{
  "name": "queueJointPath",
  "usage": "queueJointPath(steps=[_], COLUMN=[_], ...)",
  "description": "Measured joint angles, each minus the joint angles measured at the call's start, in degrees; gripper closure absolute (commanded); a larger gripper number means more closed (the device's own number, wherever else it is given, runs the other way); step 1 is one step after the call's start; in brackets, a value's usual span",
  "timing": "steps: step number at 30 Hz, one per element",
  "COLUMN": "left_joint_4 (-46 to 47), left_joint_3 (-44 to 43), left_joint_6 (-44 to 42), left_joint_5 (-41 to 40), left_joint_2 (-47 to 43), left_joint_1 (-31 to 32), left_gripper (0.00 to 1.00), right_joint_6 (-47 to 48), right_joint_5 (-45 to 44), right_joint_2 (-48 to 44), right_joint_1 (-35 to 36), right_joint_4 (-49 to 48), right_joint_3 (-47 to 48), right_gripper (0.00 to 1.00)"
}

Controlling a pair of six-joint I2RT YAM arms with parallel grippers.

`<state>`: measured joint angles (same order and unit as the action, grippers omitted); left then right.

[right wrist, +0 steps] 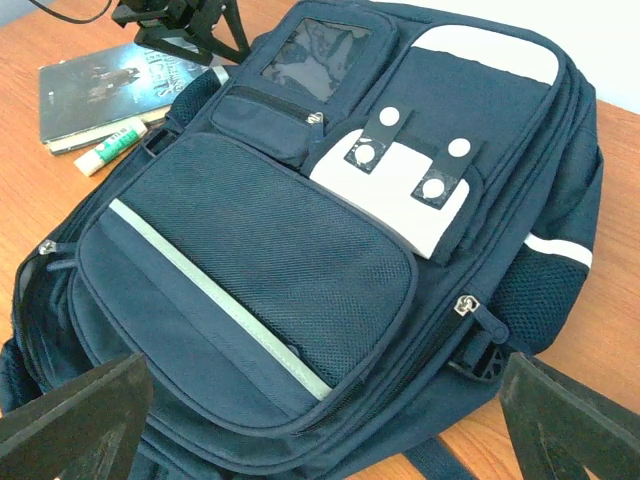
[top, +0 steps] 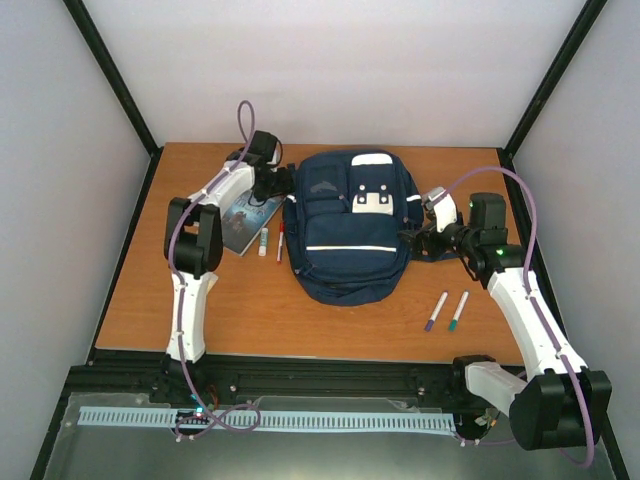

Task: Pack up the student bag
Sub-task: Move the student bag to the center of the board.

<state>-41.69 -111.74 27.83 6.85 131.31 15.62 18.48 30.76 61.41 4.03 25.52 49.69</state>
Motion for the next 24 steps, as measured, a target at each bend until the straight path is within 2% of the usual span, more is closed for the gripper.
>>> queueJointPath(steps=[17, 24], left_joint_4=[3.1, 0.1], left_joint_3=[0.5, -0.4], left_joint_6=[-1.5, -4.1], left_joint_5=[6.5, 4.4], left_joint_2=[2.4, 2.4], left_joint_1=[10.3, 13.4], left_gripper=[0.3, 0.18], right_joint_6=[1.5, 1.7], right_joint_5=[0.1, 0.1], right_joint_2=[1.0, 1.1], right_joint_1=[-0.7, -0.8], right_joint_4=[0.3, 0.5], right_joint_3=[-0.2, -0.2], right_gripper=[0.04, 0.04])
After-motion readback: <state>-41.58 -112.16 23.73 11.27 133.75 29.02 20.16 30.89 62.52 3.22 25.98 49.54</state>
